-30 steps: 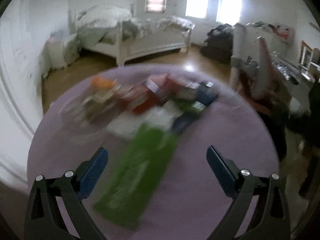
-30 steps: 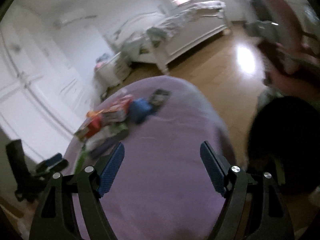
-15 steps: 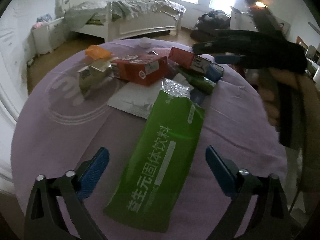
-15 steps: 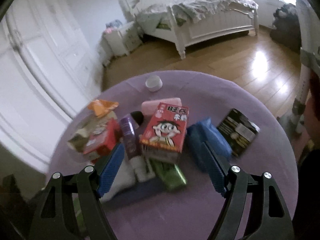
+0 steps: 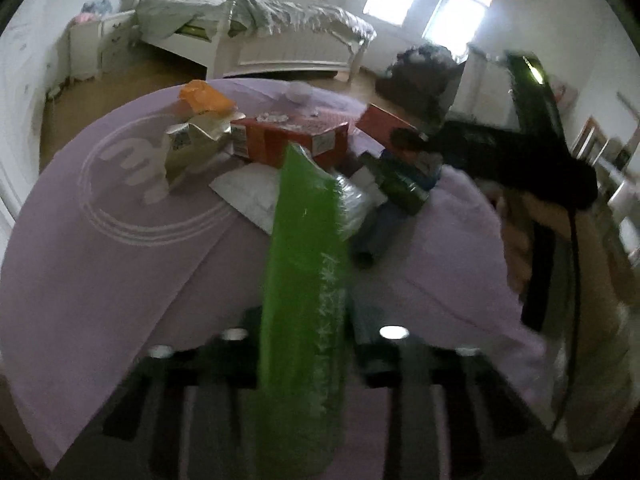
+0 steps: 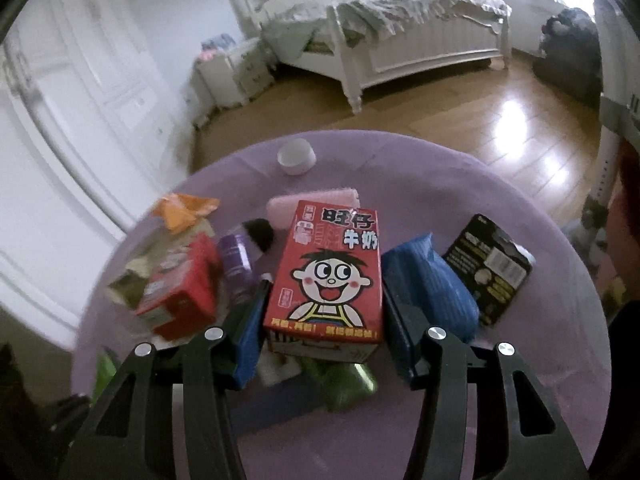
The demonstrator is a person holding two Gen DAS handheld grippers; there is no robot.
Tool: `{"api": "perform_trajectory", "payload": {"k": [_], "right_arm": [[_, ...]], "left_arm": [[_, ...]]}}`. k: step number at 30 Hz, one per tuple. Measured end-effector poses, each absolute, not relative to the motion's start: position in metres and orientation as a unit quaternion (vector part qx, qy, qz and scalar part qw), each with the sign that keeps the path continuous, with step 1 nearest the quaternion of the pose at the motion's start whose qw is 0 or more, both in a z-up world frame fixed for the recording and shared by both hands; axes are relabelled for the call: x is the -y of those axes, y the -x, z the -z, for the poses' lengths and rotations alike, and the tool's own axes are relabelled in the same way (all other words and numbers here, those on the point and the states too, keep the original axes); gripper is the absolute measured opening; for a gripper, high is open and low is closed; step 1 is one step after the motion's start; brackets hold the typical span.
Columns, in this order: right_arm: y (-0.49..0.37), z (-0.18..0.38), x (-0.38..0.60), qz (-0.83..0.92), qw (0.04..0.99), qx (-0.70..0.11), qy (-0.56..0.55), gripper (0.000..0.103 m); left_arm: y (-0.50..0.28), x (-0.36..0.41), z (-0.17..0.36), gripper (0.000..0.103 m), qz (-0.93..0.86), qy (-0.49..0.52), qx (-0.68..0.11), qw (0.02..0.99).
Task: Collect trash
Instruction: 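Grasp the green drink bag with the left gripper while the right grasps the red Wangzai box, then carry the green bag and red box to the black bin and release both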
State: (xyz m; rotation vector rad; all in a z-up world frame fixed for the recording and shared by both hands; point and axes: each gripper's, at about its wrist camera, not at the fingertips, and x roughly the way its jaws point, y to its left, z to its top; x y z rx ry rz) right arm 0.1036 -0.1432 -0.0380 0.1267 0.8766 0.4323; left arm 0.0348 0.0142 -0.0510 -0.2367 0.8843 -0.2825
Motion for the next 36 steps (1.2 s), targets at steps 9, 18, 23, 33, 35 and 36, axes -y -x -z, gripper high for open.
{"api": "perform_trajectory", "payload": {"k": [9,18,23,33,35,36], "right_arm": [[-0.022,-0.004,0.203,-0.275,0.884,-0.352,-0.136,0.053],[0.036,-0.011,0.241,-0.284,0.887,-0.329,-0.152,0.053],[0.053,-0.004,0.248,-0.292,0.883,-0.329,-0.163,0.053],[0.067,0.001,0.273,-0.291,0.884,-0.309,-0.195,0.053],[0.07,-0.004,0.286,-0.282,0.89,-0.297,-0.203,0.053],[0.073,-0.007,0.292,-0.276,0.893,-0.291,-0.206,0.053]], "left_arm": [[-0.017,0.0,0.027,0.022,0.132,0.123,-0.387,0.904],[-0.025,0.013,0.033,0.013,0.101,0.111,-0.406,0.901],[-0.018,0.003,0.039,0.01,0.068,0.128,-0.405,0.903],[0.002,0.026,-0.008,0.006,0.108,0.137,-0.359,0.917],[-0.002,0.044,-0.023,0.006,0.131,0.138,-0.352,0.917],[-0.004,0.051,-0.027,0.006,0.14,0.138,-0.348,0.917]]}}
